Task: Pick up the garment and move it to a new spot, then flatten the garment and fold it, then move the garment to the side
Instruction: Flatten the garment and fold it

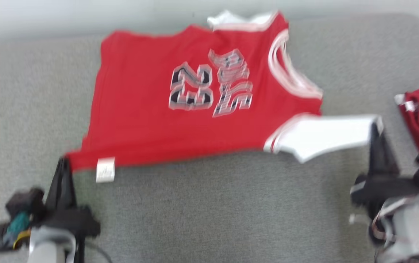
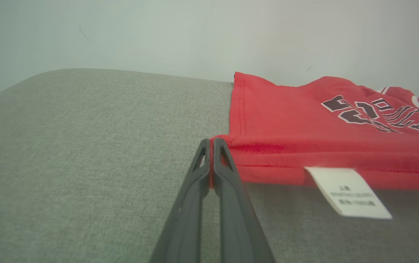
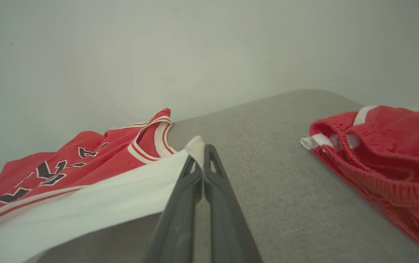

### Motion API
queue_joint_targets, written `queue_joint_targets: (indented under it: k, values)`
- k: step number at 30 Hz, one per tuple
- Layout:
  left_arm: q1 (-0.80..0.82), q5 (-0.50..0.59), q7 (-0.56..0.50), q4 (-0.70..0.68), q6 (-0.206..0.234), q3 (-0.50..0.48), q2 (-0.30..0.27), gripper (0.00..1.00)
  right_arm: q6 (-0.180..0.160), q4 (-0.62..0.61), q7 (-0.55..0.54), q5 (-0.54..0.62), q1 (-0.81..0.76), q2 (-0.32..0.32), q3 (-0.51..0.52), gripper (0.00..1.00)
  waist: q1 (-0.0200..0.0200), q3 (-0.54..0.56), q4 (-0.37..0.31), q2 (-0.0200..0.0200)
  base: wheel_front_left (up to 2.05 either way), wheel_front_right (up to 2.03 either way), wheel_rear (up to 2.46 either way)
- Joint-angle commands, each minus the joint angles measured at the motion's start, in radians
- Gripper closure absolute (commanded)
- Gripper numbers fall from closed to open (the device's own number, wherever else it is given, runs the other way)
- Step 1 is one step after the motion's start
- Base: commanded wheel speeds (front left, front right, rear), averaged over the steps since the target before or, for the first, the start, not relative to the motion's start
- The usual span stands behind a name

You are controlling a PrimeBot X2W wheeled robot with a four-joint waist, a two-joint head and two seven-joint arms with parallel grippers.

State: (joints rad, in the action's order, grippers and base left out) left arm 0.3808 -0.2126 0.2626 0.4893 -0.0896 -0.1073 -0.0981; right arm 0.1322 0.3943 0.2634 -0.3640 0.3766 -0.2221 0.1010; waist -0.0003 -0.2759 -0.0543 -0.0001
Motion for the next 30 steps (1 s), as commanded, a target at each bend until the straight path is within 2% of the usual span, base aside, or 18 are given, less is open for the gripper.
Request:
queue_joint_targets:
  k: [1, 12, 21, 30]
  values:
    - [-0.044, 0.002, 0.003, 0.007, -0.002, -0.038, -0.005, 1.00, -0.003, 0.005, 0.001, -0.003, -0.051, 0.010, 0.009, 1.00, 0.0003, 0.090, -0.027, 0.0001, 0.00, 0.00, 0.00]
    - [-0.305, 0.029, 0.003, 0.006, -0.033, -0.080, 0.037, 1.00, -0.004, 0.059, 0.001, 0.034, -0.293, 0.056, -0.045, 1.00, 0.0003, 0.256, -0.045, 0.0001, 0.00, 0.00, 0.00]
    - [-0.446, 0.024, 0.003, 0.017, -0.038, -0.060, 0.045, 1.00, -0.004, 0.077, 0.001, 0.034, -0.412, 0.083, -0.024, 1.00, 0.0003, 0.327, -0.044, 0.0001, 0.00, 0.00, 0.00]
    - [-0.526, -0.047, 0.003, 0.039, -0.039, -0.028, 0.045, 1.00, -0.003, 0.124, 0.001, 0.057, -0.485, 0.088, -0.035, 1.00, 0.0003, 0.359, -0.044, 0.0001, 0.00, 0.00, 0.00]
